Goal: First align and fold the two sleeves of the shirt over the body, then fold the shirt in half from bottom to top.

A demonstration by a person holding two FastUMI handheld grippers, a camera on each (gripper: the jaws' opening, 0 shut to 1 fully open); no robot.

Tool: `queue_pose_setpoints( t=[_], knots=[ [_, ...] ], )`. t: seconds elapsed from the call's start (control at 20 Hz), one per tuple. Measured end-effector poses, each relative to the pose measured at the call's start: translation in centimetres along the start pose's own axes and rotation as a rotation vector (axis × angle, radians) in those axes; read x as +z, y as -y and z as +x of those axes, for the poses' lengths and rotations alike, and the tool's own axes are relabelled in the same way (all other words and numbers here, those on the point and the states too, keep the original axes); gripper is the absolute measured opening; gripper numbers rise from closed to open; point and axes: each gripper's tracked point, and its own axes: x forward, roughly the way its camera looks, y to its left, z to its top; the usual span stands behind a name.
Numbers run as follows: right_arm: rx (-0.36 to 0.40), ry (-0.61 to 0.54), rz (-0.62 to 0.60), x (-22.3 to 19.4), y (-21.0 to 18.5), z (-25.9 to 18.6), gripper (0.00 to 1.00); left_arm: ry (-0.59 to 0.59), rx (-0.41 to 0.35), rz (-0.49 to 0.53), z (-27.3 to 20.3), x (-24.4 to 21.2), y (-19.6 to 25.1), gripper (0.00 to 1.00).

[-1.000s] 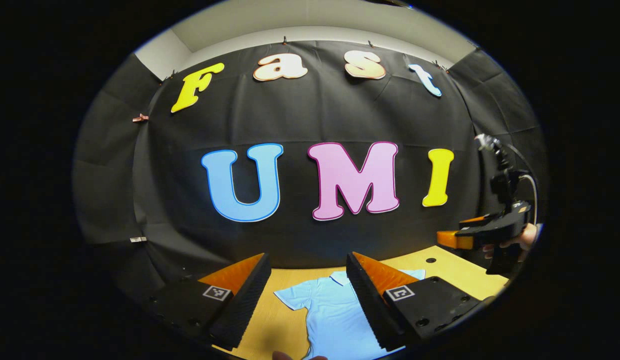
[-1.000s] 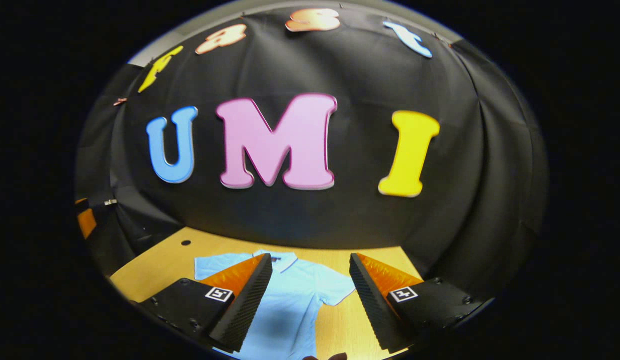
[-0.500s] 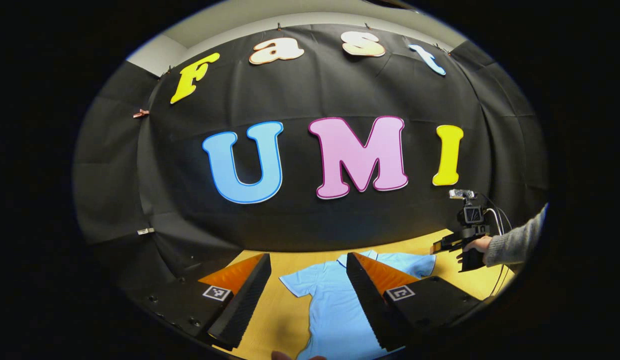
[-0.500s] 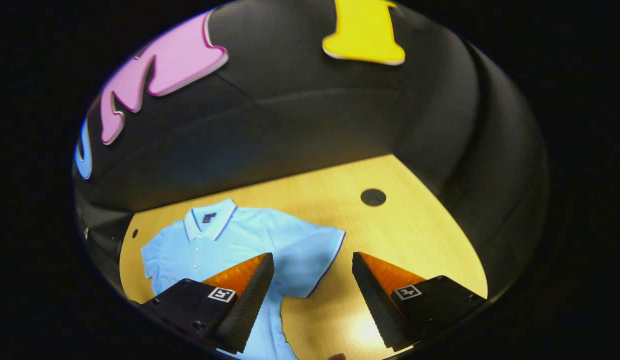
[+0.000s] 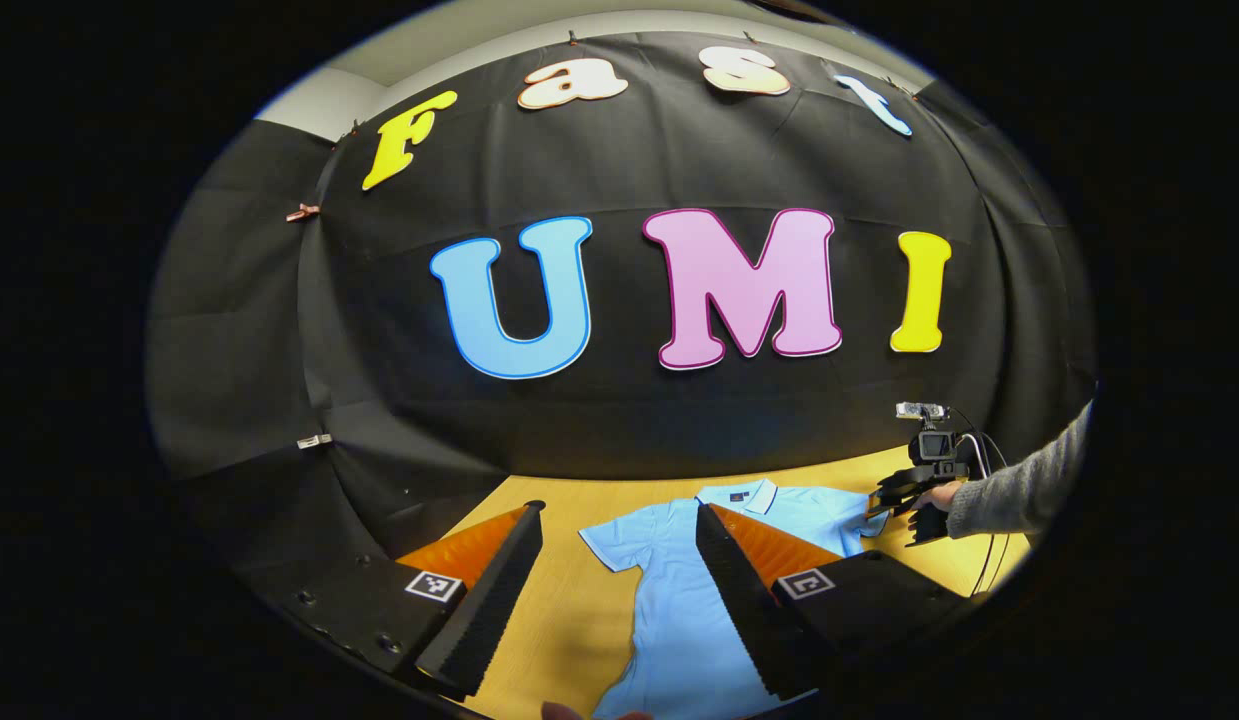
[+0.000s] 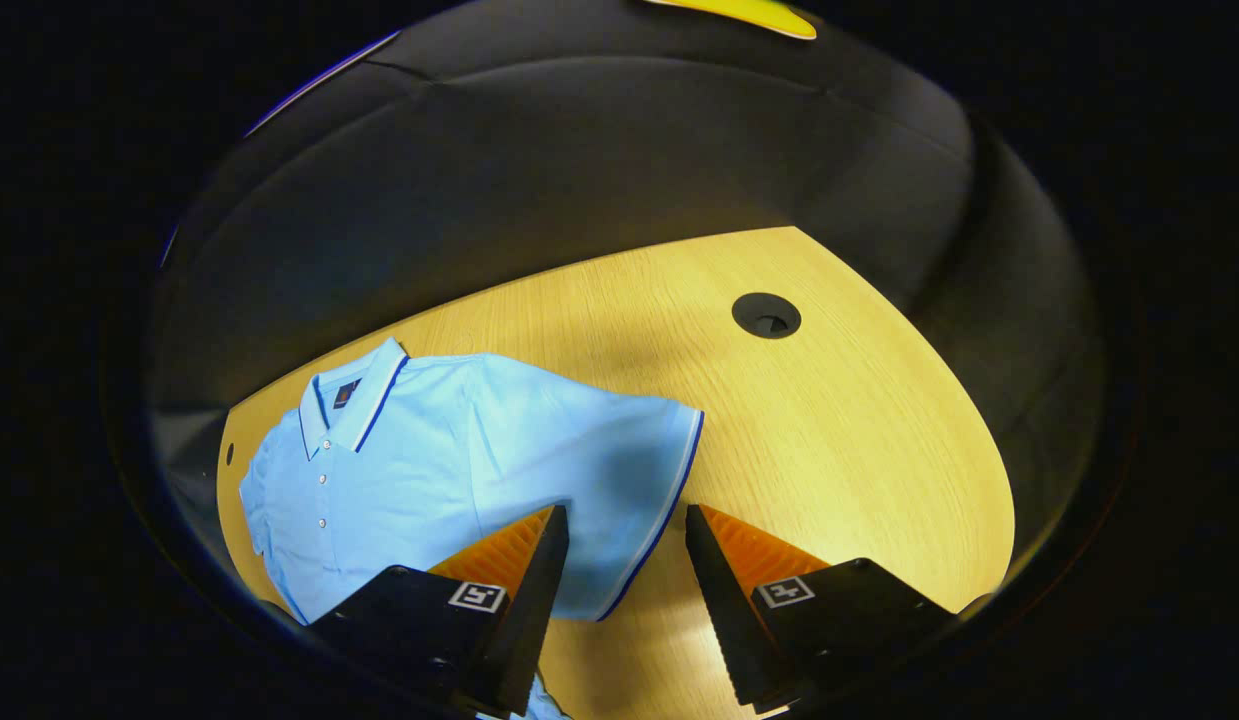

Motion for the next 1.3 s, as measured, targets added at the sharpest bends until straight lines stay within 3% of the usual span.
queue_pose_setpoints(
  t=[0.1,0.2,0.25,0.35,0.4,0.5,0.65,0.8,1.0,1.3],
  knots=[
    [-0.009,0.014,0.001,0.6,0.2,0.2,0.71,0.0,0.01,0.001,-0.1,0.0,-0.3,0.99],
    [-0.009,0.007,0.003,0.3,0.1,0.8,0.46,-0.003,0.014,0.005,-0.1,-0.2,-0.6,0.99],
    [-0.002,-0.007,0.009,0.4,0.1,0.8,0.49,-0.005,0.016,0.005,0.0,-0.3,-0.6,0.99],
    [-0.007,-0.016,0.011,0.4,-0.1,0.7,0.26,-0.005,0.018,0.004,-0.1,-0.4,-0.8,0.99],
    [-0.011,-0.014,-0.002,0.3,-0.1,0.8,0.26,-0.005,0.017,0.004,-0.1,-0.4,-0.8,0.99],
    [-0.014,-0.014,0.002,0.3,-0.3,0.9,0.09,-0.005,0.017,0.007,-0.3,-0.5,-1.0,0.99],
    [-0.001,0.004,-0.019,0.8,-0.7,0.3,0.05,-0.008,0.024,0.005,-0.4,-0.7,-1.5,0.99],
    [0.011,0.095,-0.051,3.1,-2.6,-1.1,0.05,-0.013,0.035,-0.003,-0.5,-1.2,-2.3,0.99],
    [0.121,0.152,-0.093,4.1,-9.1,-3.6,0.05,-0.019,0.056,-0.021,-0.6,-1.7,-3.4,0.99],
    [0.267,0.151,-0.222,1.1,-19.4,-5.2,0.05,-0.018,0.103,-0.035,-1.6,-2.1,-5.7,0.99]
  ],
)
